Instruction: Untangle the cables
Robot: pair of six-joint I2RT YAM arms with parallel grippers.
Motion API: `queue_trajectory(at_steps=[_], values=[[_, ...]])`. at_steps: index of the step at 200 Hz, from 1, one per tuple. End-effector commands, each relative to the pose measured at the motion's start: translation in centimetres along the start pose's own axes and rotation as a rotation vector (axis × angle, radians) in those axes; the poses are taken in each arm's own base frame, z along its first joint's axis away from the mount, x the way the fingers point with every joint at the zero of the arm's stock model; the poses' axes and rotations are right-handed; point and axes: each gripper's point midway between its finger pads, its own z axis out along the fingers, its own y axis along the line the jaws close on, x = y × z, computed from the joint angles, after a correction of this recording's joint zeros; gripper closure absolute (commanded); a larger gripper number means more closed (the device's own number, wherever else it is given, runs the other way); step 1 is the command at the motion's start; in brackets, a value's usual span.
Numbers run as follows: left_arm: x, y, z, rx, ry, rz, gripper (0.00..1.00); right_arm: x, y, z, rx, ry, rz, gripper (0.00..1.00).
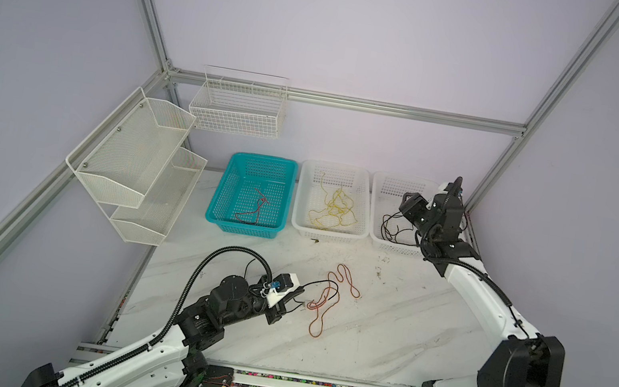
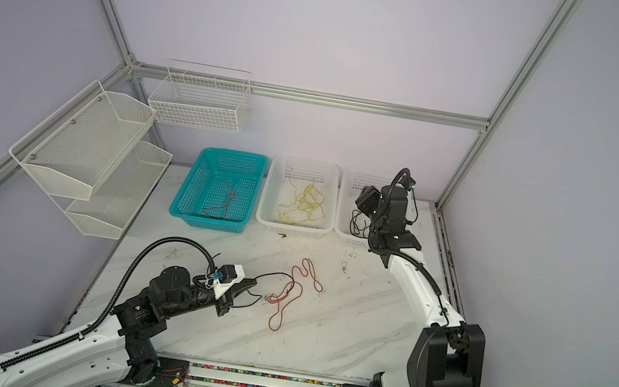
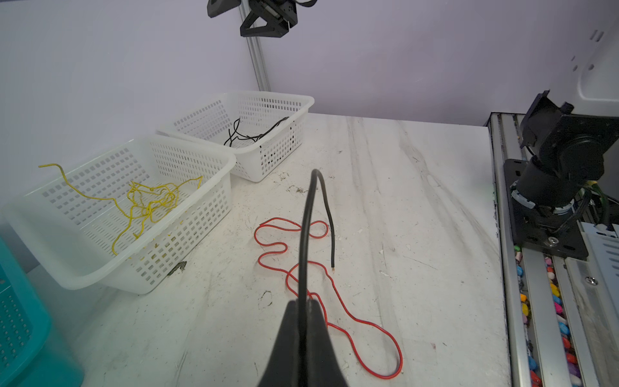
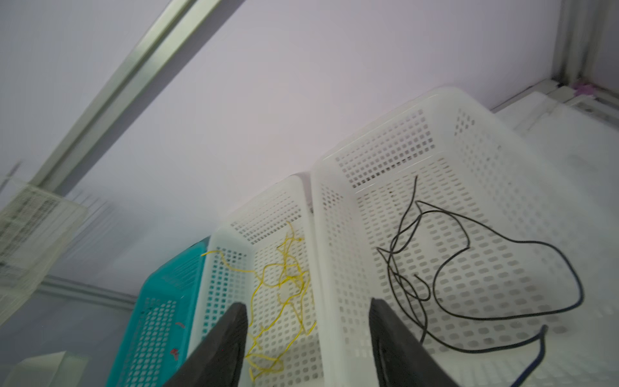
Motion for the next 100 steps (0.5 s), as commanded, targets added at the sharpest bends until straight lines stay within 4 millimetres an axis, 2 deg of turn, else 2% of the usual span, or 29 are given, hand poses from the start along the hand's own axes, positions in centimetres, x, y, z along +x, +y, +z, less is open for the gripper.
queue_trajectory(at_steps=[1, 34, 57, 74, 100], values=[[-6.3, 1.5, -0.7, -0.053, -0.132, -0.047, 1.0, 1.3, 5.0, -3.2, -0.291, 0.047, -0.024, 0.38], [-8.2, 4.3, -0.4, -0.16, -0.118, -0.272, 1.0, 4.6, 8.4, -8.7, -0.487, 0.111, -0.12, 0.38], [-10.5, 4.8, 0.4, -0.152, -0.083, -0.409, 1.0, 7.6, 10.5, -12.3, -0.58, 0.138, -0.202, 0.38], [-12.4, 5.1, 0.5, -0.139, -0.107, -0.476, 1.0, 9.3, 10.8, -14.3, -0.614, 0.156, -0.254, 0.38], [-14.7, 5.8, 0.0, -0.146, -0.191, -0.547, 1.0, 11.5, 10.1, -16.6, -0.696, 0.185, -0.266, 0.38]])
